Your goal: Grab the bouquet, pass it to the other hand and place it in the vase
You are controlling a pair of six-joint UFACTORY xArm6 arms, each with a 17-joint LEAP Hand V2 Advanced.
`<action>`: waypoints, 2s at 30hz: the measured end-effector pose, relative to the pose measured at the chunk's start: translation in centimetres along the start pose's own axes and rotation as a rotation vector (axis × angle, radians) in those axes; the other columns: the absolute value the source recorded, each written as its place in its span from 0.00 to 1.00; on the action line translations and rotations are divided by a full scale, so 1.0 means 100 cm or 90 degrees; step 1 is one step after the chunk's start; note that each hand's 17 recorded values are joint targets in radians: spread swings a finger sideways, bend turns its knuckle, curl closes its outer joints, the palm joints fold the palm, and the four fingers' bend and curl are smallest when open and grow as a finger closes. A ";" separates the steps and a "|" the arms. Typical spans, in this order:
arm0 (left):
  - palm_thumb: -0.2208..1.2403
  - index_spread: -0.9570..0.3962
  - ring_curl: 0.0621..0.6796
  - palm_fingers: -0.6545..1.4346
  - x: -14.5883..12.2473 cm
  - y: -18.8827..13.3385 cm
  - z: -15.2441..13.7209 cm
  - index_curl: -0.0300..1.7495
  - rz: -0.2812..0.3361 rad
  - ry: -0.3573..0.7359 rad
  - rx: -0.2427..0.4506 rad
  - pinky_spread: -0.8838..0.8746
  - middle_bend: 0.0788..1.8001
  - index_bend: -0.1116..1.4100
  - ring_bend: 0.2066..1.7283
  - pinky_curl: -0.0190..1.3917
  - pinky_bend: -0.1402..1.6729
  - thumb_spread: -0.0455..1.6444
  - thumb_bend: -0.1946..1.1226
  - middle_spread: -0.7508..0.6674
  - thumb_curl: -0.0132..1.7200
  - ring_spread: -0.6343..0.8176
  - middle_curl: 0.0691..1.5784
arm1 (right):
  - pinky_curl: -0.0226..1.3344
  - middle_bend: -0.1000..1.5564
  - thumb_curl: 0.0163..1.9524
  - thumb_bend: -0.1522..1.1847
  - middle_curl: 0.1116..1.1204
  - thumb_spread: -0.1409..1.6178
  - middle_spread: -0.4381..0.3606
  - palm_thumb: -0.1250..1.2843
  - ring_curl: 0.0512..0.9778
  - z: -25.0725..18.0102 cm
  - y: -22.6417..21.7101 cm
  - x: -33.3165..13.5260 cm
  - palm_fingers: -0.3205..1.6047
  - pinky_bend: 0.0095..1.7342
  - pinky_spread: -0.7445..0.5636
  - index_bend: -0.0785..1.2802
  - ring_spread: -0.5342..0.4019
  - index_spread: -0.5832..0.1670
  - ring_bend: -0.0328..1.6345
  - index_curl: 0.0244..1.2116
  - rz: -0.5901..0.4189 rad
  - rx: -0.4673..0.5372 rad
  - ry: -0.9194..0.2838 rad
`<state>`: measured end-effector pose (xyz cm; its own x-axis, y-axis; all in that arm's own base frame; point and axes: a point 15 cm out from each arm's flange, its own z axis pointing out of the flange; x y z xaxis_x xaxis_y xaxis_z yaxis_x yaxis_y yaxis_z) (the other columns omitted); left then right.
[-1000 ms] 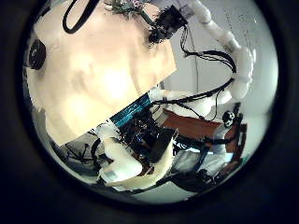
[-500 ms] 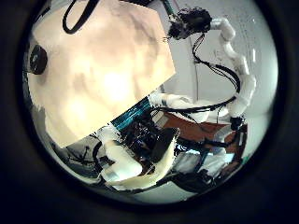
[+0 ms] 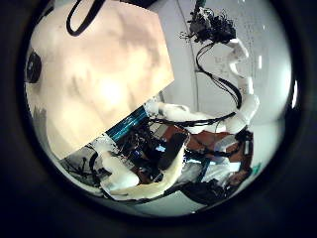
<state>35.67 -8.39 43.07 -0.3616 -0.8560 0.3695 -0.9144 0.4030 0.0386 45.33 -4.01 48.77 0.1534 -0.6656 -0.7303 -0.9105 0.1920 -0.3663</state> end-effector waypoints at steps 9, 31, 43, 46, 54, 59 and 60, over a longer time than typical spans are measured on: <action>0.18 0.73 0.27 0.36 0.013 -0.015 -0.006 0.19 0.008 0.063 -0.005 0.83 0.07 0.14 0.20 0.14 0.32 0.64 0.13 0.73 0.17 0.79 0.16 | 0.54 0.89 0.53 0.17 0.64 0.55 0.39 0.93 0.62 0.004 -0.004 -0.026 0.77 0.77 0.43 0.96 0.39 0.52 0.92 0.65 -0.038 -0.005 -0.104; 0.28 0.77 0.29 0.31 0.056 -0.049 -0.059 0.16 0.035 0.518 0.078 0.83 0.10 0.17 0.26 0.15 0.37 0.64 0.14 0.78 0.19 0.79 0.19 | 0.62 0.89 0.58 0.13 0.63 0.55 0.40 0.94 0.62 0.067 0.055 -0.095 0.77 0.73 0.42 0.97 0.39 0.53 0.92 0.63 -0.125 -0.139 -0.360; 0.34 0.80 0.26 0.33 0.067 -0.060 -0.072 0.18 0.029 0.614 0.096 0.83 0.11 0.19 0.25 0.14 0.36 0.64 0.13 0.77 0.19 0.79 0.19 | 0.65 0.89 0.60 0.12 0.63 0.55 0.41 0.95 0.62 0.097 0.086 -0.128 0.77 0.71 0.41 0.98 0.39 0.53 0.92 0.62 -0.162 -0.196 -0.393; 0.35 0.81 0.25 0.35 0.069 -0.061 -0.074 0.18 0.030 0.622 0.099 0.82 0.13 0.18 0.25 0.13 0.35 0.64 0.13 0.76 0.19 0.79 0.20 | 0.66 0.89 0.60 0.11 0.63 0.55 0.41 0.95 0.62 0.103 0.092 -0.136 0.77 0.71 0.41 0.98 0.39 0.53 0.92 0.62 -0.170 -0.209 -0.398; 0.39 0.82 0.25 0.42 0.074 -0.061 -0.076 0.18 0.030 0.651 0.098 0.79 0.20 0.18 0.25 0.12 0.35 0.64 0.13 0.69 0.20 0.75 0.23 | 0.67 0.89 0.61 0.11 0.63 0.56 0.41 0.95 0.62 0.113 0.105 -0.151 0.77 0.70 0.41 0.98 0.39 0.53 0.92 0.62 -0.185 -0.240 -0.396; 0.40 0.77 0.27 0.48 0.089 -0.057 -0.089 0.19 0.031 0.712 0.100 0.66 0.23 0.19 0.28 0.14 0.41 0.63 0.13 0.61 0.20 0.63 0.26 | 0.69 0.89 0.61 0.11 0.63 0.56 0.41 0.94 0.62 0.125 0.110 -0.144 0.77 0.70 0.41 0.98 0.39 0.53 0.92 0.62 -0.184 -0.260 -0.369; 0.40 0.77 0.28 0.48 0.093 -0.054 -0.092 0.19 0.034 0.722 0.095 0.64 0.24 0.19 0.29 0.14 0.42 0.64 0.13 0.59 0.20 0.61 0.26 | 0.69 0.89 0.62 0.11 0.63 0.56 0.41 0.95 0.62 0.129 0.112 -0.139 0.77 0.70 0.41 0.98 0.39 0.53 0.92 0.62 -0.183 -0.266 -0.356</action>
<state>38.88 -15.53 54.81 -0.0971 -0.0230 0.9950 -0.9430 0.3219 -0.0846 37.96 16.68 47.44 0.4776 -0.1610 -0.8637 -0.8577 -0.2983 -0.4187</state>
